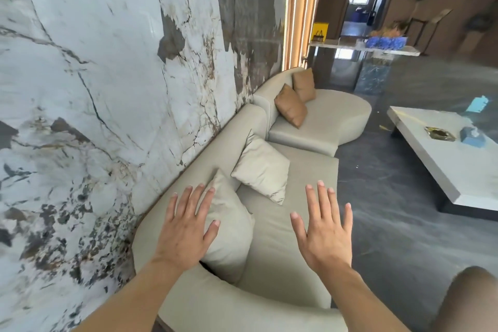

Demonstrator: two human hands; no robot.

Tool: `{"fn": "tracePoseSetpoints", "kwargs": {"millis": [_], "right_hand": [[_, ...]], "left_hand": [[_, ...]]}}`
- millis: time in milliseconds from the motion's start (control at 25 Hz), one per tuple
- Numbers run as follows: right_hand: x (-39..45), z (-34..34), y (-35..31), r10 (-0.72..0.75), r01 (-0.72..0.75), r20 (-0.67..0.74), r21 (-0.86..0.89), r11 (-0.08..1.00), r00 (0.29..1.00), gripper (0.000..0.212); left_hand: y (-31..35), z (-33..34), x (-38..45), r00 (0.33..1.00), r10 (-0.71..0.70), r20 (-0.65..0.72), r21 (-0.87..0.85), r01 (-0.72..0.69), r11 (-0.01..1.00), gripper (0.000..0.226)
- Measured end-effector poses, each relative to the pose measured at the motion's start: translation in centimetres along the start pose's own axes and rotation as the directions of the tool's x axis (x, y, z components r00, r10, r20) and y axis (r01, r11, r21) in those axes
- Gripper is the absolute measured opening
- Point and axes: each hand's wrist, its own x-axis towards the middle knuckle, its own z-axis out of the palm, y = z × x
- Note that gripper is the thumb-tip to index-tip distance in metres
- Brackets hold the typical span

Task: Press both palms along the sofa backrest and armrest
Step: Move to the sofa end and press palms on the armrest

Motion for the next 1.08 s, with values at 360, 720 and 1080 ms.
{"fn": "tracePoseSetpoints", "kwargs": {"millis": [360,720,1080], "right_hand": [[-6.0,-1.7,-5.4,0.129,-0.129,-0.005,-0.027,0.991,0.992,0.069],[-10.1,2.4,-14.2,0.201,-0.192,0.094,-0.103,0.976,0.975,0.066],[-17.5,15.2,-12.8,0.191,-0.17,0.317,-0.093,0.981,0.929,0.067]], "left_hand": [[-4.5,-2.1,-2.8,0.994,0.105,-0.023,-0.05,-0.106,0.993,0.068],[-11.5,2.5,-4.5,0.973,0.217,0.071,-0.179,-0.202,0.963,0.069],[-8.3,14.6,-11.7,0.914,0.309,0.262,-0.303,-0.226,0.926,0.068]]}}
